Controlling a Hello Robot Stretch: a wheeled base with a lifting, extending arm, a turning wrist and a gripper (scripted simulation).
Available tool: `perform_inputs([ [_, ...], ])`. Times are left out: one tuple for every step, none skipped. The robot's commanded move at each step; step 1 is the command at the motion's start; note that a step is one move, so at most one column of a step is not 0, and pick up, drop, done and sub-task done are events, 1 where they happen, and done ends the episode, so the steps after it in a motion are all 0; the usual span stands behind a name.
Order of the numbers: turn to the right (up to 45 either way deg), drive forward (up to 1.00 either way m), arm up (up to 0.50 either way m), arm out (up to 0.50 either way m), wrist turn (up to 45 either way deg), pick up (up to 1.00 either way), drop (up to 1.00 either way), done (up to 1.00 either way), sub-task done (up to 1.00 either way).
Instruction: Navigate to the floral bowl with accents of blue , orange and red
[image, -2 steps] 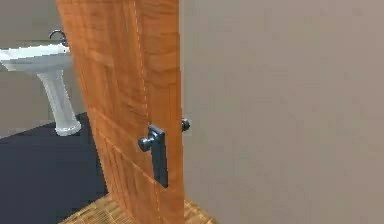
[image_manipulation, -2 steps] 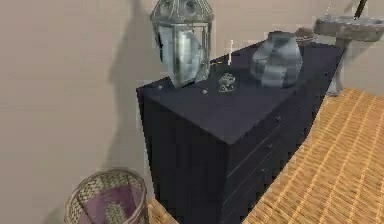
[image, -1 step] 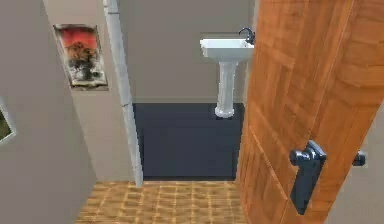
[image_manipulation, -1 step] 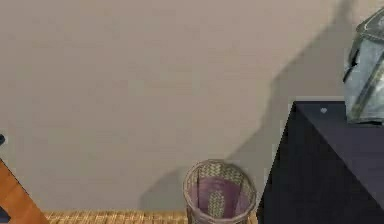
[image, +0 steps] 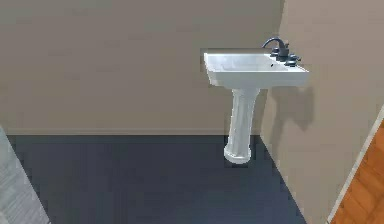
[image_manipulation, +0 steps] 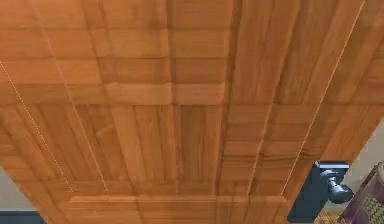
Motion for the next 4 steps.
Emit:
perform_inputs([
  [0.0,0.65,0.0,0.0,0.0,0.0,0.0,0.0,0.0],
  [-45.0,0.0,0.0,0.0,0.0,0.0,0.0,0.0,0.0],
  [0.0,0.4,0.0,0.0,0.0,0.0,0.0,0.0,0.0],
  [-15.0,0.0,0.0,0.0,0.0,0.0,0.0,0.0,0.0],
])
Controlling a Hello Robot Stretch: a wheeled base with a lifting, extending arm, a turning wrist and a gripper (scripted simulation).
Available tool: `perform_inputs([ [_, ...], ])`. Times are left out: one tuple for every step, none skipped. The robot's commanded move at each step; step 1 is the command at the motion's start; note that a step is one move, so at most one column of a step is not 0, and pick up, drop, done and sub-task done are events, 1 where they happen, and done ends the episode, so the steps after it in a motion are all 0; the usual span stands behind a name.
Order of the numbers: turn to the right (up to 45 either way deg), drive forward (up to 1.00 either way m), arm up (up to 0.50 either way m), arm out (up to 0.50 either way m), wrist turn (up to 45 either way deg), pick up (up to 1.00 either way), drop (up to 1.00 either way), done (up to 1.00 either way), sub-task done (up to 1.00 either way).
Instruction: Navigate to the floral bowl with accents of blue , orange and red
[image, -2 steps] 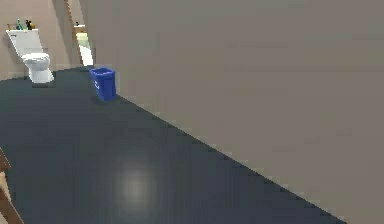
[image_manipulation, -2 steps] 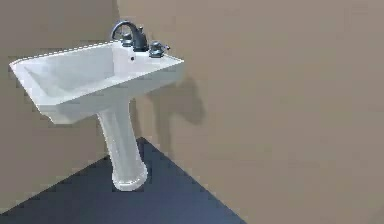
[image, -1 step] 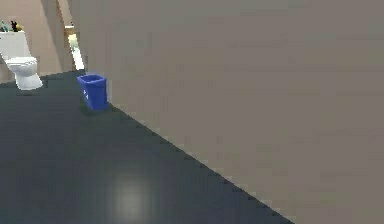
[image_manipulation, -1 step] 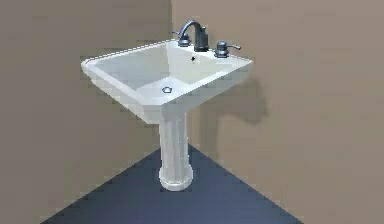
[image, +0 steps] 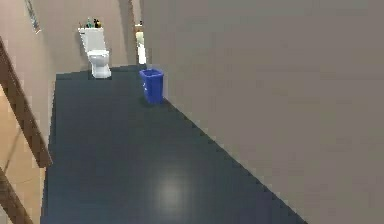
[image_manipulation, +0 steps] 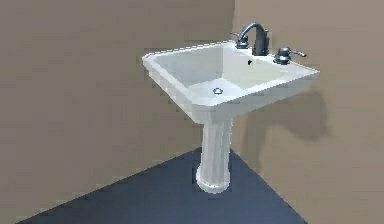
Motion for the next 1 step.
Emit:
perform_inputs([
  [0.0,0.35,0.0,0.0,0.0,0.0,0.0,0.0,0.0],
])
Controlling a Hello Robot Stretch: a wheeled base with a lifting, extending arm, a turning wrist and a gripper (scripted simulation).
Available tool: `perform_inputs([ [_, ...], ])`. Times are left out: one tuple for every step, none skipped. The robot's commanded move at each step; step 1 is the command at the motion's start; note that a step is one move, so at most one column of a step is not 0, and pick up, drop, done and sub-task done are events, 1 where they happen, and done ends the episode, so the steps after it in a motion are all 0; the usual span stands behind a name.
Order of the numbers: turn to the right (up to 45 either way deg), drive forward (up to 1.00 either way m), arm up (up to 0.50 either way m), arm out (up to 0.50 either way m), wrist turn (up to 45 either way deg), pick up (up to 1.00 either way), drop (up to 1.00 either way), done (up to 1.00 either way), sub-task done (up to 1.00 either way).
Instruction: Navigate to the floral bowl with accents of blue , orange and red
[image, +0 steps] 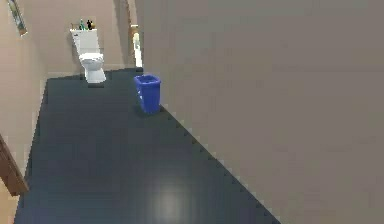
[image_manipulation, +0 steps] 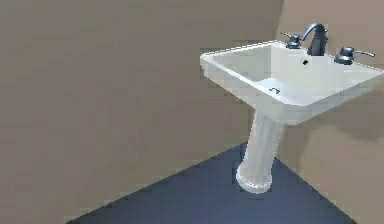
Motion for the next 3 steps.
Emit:
perform_inputs([
  [-45.0,0.0,0.0,0.0,0.0,0.0,0.0,0.0,0.0],
  [0.0,1.0,0.0,0.0,0.0,0.0,0.0,0.0,0.0],
  [-3.0,0.0,0.0,0.0,0.0,0.0,0.0,0.0,0.0],
])
